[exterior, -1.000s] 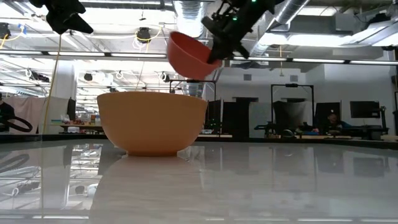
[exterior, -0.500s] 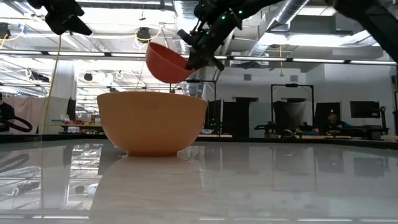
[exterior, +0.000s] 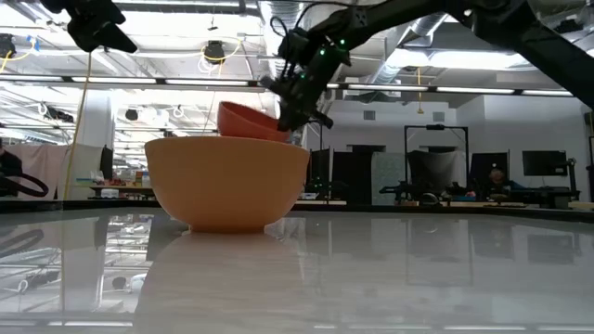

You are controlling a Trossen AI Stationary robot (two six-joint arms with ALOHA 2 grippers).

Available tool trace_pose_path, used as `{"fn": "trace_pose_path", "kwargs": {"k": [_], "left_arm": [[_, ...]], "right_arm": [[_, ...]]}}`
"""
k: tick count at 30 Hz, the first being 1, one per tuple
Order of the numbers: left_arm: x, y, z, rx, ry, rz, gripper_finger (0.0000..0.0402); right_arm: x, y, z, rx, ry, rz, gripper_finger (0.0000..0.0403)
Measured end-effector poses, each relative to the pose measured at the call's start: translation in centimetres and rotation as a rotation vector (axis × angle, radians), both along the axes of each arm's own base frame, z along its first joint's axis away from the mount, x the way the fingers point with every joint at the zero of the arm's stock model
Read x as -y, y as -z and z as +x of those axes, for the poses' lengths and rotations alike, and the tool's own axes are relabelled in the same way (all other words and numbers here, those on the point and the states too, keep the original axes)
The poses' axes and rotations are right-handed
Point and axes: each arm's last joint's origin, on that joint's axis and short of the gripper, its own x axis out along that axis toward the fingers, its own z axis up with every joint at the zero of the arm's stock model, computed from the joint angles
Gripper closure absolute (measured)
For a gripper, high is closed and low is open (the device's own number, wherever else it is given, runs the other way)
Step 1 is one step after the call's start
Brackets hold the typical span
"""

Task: Nest bowls inside each other
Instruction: Stack the orange bowl on the pink bowl

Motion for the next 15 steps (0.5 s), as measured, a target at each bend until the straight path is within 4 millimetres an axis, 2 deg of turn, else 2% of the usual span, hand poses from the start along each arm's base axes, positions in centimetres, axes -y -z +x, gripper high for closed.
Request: {"fn": "trace_pose_path", "kwargs": {"k": [10, 15], "left_arm": [[0.0, 0.01, -0.01, -0.001, 0.0, 0.0, 0.0132], [0.0, 0.01, 0.0, -0.001, 0.0, 0.0, 0.0132]], "right_arm": [[0.37, 0.52, -0.16, -0.004, -0.035, 0.046, 0.0386], [0.31, 0.45, -0.09, -0.008, -0.076, 0.016, 0.0358]]}}
